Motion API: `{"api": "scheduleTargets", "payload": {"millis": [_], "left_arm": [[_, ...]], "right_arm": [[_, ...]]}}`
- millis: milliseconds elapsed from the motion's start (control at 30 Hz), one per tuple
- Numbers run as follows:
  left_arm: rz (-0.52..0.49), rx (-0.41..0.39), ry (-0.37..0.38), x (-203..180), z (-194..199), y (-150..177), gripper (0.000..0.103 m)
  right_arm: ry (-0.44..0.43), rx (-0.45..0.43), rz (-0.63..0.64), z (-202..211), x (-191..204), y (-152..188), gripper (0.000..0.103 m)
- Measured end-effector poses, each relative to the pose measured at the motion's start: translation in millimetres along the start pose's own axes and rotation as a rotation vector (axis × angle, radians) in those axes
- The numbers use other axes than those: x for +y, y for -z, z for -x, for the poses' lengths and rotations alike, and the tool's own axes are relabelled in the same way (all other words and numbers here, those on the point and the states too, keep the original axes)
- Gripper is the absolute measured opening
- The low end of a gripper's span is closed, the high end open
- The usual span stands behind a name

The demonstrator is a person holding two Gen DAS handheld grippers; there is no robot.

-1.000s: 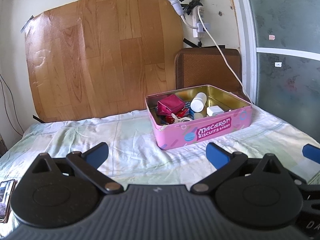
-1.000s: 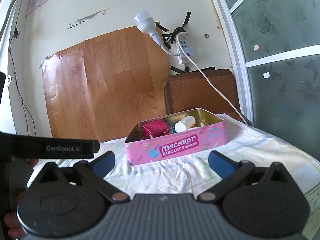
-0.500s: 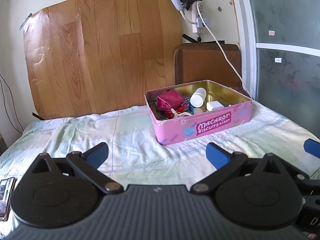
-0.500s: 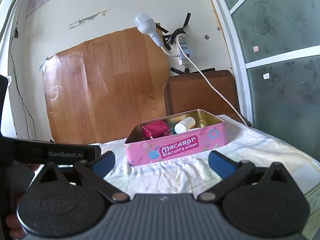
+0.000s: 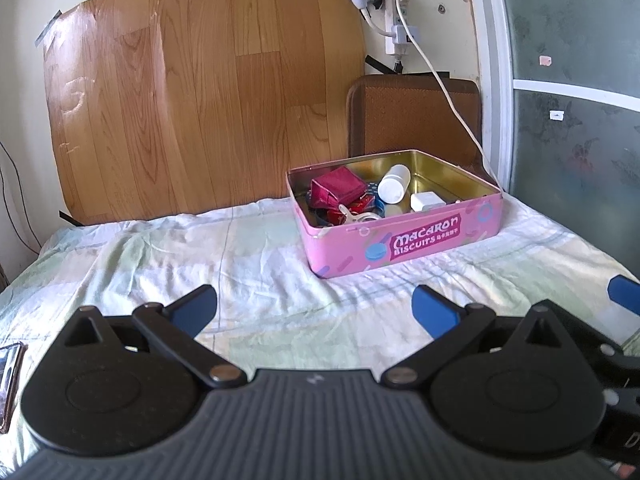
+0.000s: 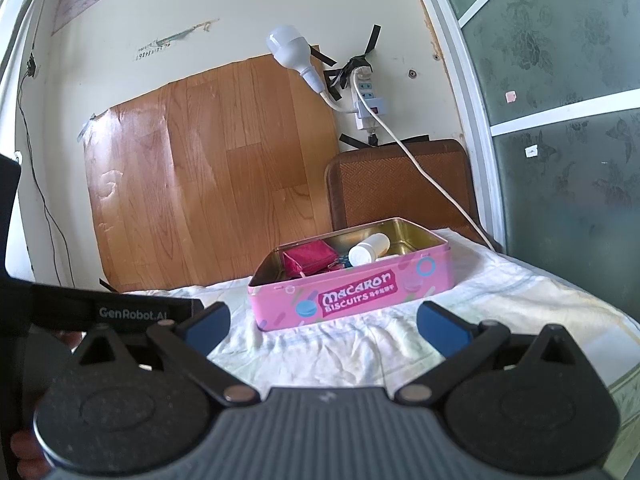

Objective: Organize rigid objects

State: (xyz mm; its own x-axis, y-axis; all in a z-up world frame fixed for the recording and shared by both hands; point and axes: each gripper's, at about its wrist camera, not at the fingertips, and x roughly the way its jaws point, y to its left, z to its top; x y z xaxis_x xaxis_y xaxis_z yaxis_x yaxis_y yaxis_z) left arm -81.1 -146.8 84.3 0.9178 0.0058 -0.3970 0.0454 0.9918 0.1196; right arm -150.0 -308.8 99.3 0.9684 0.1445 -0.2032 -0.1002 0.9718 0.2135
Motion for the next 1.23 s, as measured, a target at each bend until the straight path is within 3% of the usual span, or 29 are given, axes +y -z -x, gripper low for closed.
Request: {"api": "scheduleTargets", "payload": {"millis": [1233], "left_arm": [[0.004, 0.022, 0.027, 0.4, -3.2, 4.1, 0.103]], "right_arm": [[-0.001, 0.012, 0.004, -2.6, 1.7, 2.6, 0.103]]}}
